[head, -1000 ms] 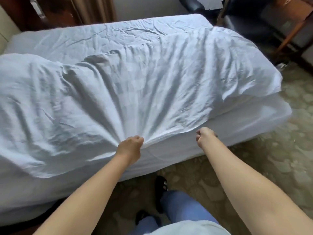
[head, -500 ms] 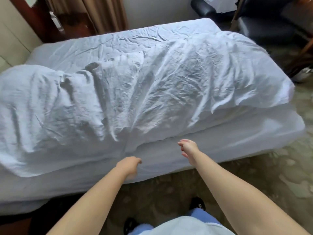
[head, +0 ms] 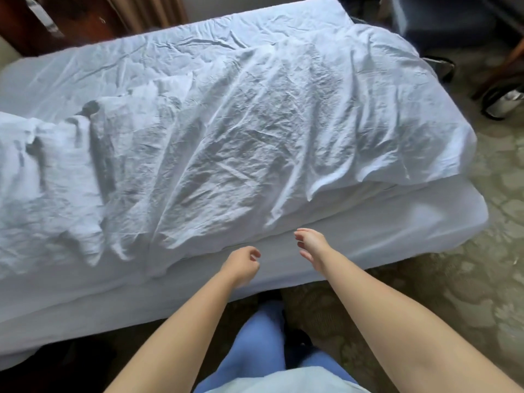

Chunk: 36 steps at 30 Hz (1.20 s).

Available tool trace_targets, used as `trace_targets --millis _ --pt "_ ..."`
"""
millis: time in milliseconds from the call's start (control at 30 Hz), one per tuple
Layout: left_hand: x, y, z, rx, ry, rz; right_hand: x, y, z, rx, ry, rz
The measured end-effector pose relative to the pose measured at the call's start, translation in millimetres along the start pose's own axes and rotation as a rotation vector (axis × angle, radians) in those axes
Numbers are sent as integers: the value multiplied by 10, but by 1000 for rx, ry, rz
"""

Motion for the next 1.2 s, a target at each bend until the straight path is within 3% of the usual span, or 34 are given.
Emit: trace_targets --millis 200,367,533,700,800,1033,1100,1200 --pt "200 488 642 -387 -989 -238 -121 492 -270 125 364 175" --pt "318 894 985 -635 -1736 -437 -94 975 -445 221 498 198" --pt "230 992 1107 -608 -1896 -236 19 1129 -625 275 701 91" --pt "256 626 1305 -450 -2157 -358 -157 1186 -867 208 885 22" --pt "390 416 1322 -421 -2202 -319 -490 1162 -980 96 962 44" --pt "699 -3 1469 -284 -2216 -182 -1650 895 -975 132 655 186" --pt "717 -131 1585 -185 -2216 -166 -1803 861 -1162 4 574 223" --pt "774 -216 1642 -46 -2275 -106 -1818 638 -1531 -343 448 260"
Point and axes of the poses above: each hand's wrist, its own y-axis towards the middle knuckle, its own x-axis out of the palm, z = x × y, the point moved 2 cm from there along y, towards the middle knuckle, and after that the axes turned 13 degrees about -x, right-handed, at the moved point
